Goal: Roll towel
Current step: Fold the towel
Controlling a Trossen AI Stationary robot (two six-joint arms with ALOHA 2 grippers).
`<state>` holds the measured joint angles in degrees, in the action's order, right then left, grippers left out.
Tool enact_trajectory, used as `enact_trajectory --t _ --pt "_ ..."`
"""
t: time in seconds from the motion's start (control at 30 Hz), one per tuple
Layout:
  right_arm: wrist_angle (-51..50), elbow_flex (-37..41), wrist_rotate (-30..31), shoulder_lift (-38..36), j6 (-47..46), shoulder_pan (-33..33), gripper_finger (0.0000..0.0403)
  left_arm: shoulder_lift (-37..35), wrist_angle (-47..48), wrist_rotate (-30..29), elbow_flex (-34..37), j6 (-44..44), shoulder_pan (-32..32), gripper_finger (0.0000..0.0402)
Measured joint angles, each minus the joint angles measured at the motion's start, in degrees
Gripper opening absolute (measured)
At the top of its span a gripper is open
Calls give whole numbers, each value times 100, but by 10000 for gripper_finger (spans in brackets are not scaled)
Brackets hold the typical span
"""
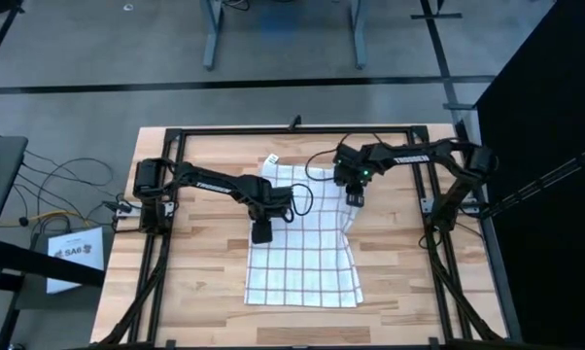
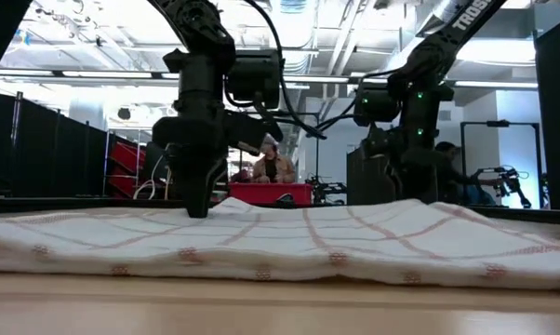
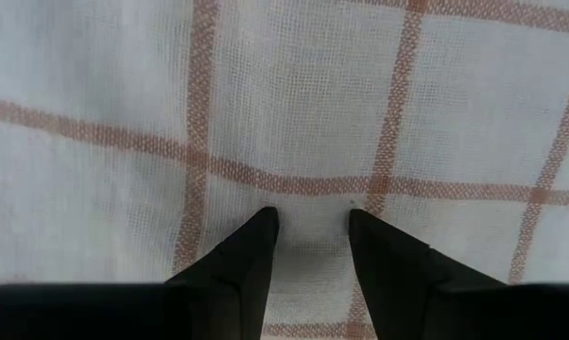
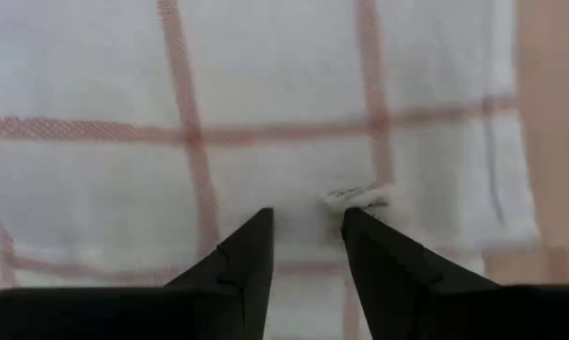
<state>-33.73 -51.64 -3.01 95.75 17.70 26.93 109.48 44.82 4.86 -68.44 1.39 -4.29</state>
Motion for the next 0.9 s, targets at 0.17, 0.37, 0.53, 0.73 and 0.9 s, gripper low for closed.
enact_trajectory --t 0.17,0.37,0.53,0.73,0.9 --pt "-159 0 22 -326 22 230 119 -85 5 12 -85 0 0 127" --pt "-174 50 -1214 -1184 -786 -452 119 -384 -426 -91 -508 -54 -129 127" --pt "6 588 -1156 -1364 -1696 -1881 119 -330 -816 -532 -614 -599 -432 127" --pt "895 854 -667 -1363 -2673 -2920 119 -44 -958 -520 -623 -881 -936 127" --pt "1462 841 -644 -1044 -3121 -3092 119 93 -1154 -356 -619 -944 -1085 127"
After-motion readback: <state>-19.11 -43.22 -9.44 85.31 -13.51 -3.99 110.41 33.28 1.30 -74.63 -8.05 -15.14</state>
